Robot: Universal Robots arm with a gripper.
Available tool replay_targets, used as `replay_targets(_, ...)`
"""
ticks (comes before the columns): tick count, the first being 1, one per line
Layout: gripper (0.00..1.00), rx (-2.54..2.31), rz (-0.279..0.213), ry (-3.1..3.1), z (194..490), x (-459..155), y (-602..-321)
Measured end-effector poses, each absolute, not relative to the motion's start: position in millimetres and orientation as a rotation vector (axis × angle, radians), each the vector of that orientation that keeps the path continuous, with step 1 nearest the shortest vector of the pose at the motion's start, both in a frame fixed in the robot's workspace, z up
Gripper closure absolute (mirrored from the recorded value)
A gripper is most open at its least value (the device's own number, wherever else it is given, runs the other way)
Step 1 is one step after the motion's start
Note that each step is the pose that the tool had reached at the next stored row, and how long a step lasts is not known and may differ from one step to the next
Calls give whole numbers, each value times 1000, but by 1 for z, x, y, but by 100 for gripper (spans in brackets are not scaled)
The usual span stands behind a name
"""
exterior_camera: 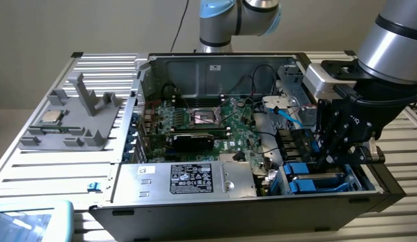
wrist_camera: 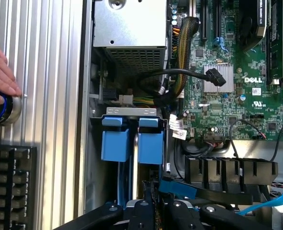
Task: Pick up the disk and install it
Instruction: 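Insert the first disk wire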
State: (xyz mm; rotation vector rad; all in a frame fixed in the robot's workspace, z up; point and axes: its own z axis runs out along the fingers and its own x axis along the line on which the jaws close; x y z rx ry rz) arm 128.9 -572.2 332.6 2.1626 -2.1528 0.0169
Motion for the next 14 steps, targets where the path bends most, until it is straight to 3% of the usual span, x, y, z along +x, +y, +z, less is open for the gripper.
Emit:
replay_targets(6,82,2159,25,-2149,335,129,-572)
replay_targets(8,69,2157,29,-2147,335,129,-572)
replay_targets(14,69,2148,45,-2140,342,131,-571)
